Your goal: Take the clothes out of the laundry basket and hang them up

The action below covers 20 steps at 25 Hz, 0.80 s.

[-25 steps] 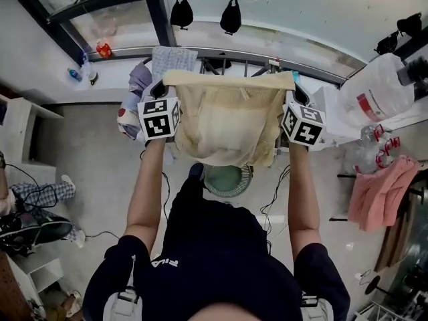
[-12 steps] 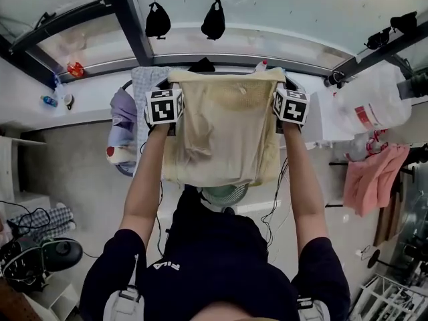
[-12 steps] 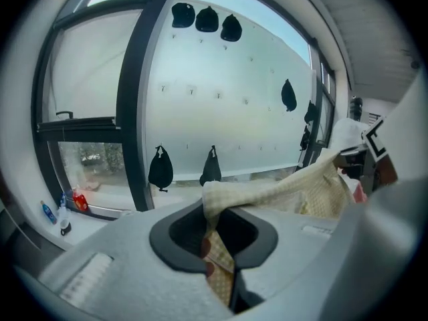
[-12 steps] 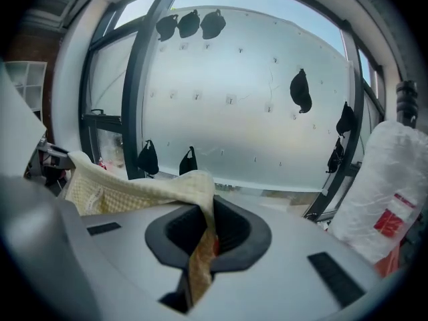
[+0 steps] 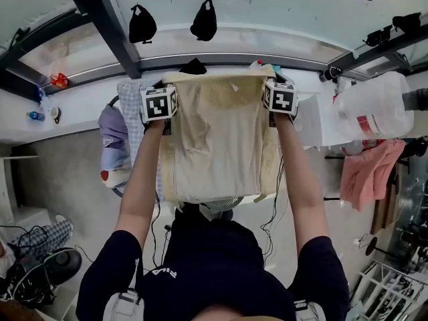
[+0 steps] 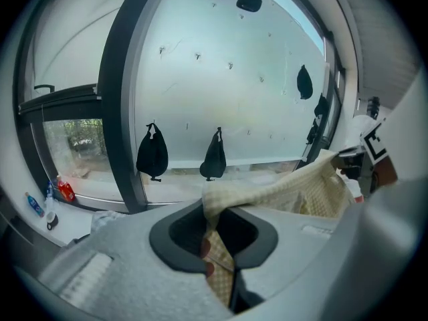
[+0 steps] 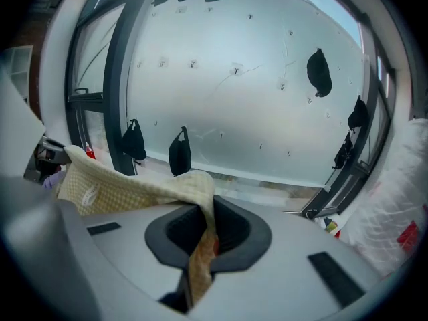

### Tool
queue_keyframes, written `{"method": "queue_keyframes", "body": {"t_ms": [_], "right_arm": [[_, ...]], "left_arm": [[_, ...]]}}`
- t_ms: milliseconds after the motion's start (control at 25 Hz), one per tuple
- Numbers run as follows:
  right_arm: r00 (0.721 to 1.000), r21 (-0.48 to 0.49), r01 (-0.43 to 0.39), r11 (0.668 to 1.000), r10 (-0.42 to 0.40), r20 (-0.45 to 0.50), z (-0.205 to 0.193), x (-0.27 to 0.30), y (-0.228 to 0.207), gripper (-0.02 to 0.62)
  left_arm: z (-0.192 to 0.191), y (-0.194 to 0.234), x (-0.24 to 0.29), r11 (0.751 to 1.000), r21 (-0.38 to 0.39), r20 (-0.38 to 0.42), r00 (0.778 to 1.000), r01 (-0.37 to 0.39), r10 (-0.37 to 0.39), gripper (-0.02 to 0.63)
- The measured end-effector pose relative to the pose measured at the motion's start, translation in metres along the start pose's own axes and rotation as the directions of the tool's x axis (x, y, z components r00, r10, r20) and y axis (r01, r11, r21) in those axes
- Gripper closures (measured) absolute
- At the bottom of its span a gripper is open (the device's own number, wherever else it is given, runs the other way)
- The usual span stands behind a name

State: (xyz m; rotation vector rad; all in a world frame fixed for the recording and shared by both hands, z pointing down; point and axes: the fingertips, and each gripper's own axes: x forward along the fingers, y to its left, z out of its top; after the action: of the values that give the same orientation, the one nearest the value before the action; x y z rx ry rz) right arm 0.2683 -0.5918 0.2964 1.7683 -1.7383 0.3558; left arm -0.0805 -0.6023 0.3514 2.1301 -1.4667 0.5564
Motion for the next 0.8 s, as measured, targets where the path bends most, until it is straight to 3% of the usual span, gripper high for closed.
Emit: {"method": "queue_keyframes", "body": {"t_ms": [240,400,600,800], "right_arm": [[0.994,-0.006,-0.023,1.0,0.022,-0.108,-0.023,0.048,0.009,0.555],[0.971,0.054,-0.083,0.995,0.093,-0.221,-0.057,0.067,0.017,0.374],[0.952,0.071,-0.12,0.99,0.135,-0.275,-0.081,0.073,0.021,0.291],[0.922,0.063,-0.17,0.984,0.181,-0.344,-0.094,0.072,0.023,0.224]], "left_arm": [[-0.025,0.01,0.042,0.999,-0.025,-0.09,0.996,0.024,-0.026,0.566],[-0.047,0.016,0.052,0.999,-0.023,-0.167,0.985,0.038,-0.042,0.557],[-0.069,0.004,0.055,0.993,-0.003,-0.248,0.962,0.117,-0.114,0.385],[-0.075,-0.001,0.047,0.991,0.001,-0.261,0.957,0.133,-0.128,0.367]]}}
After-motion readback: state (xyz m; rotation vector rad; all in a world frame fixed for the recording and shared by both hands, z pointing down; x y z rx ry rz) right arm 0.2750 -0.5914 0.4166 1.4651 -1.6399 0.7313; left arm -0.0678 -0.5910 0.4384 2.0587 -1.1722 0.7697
